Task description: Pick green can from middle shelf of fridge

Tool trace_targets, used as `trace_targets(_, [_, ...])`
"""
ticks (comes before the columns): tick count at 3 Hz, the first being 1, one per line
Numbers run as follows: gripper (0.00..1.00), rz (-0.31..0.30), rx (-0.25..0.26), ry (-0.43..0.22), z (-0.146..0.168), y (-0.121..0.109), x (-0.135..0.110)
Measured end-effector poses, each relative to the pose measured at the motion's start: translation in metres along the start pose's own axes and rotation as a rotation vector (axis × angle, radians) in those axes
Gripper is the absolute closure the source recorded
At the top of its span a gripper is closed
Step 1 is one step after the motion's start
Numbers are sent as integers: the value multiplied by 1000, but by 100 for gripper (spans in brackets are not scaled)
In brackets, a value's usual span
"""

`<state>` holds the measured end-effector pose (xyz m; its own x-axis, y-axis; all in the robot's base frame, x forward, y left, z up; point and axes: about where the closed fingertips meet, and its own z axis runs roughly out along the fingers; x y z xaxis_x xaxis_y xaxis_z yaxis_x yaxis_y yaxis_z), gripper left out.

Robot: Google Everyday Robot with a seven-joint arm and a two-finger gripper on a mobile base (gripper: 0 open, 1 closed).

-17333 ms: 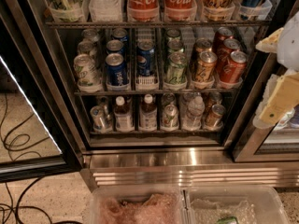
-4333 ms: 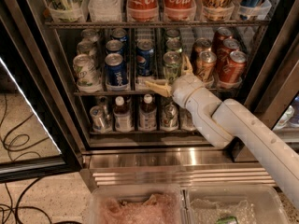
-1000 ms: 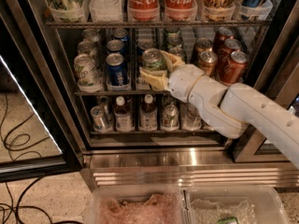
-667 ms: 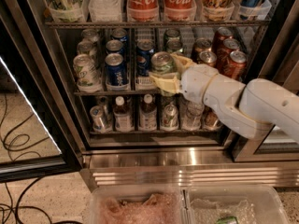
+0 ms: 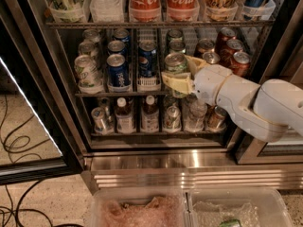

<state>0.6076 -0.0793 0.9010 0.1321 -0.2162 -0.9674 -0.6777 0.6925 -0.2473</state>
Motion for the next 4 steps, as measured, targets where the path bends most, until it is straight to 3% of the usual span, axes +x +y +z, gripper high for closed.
trace_targets(1, [100, -7, -28, 17, -6, 6, 1])
trace_targets(2, [100, 21, -71, 44, -24, 32, 2])
trace_targets(3, [100, 94, -48, 62, -65, 87, 10])
trace_targets(4, [100, 94, -48, 62, -65, 87, 10])
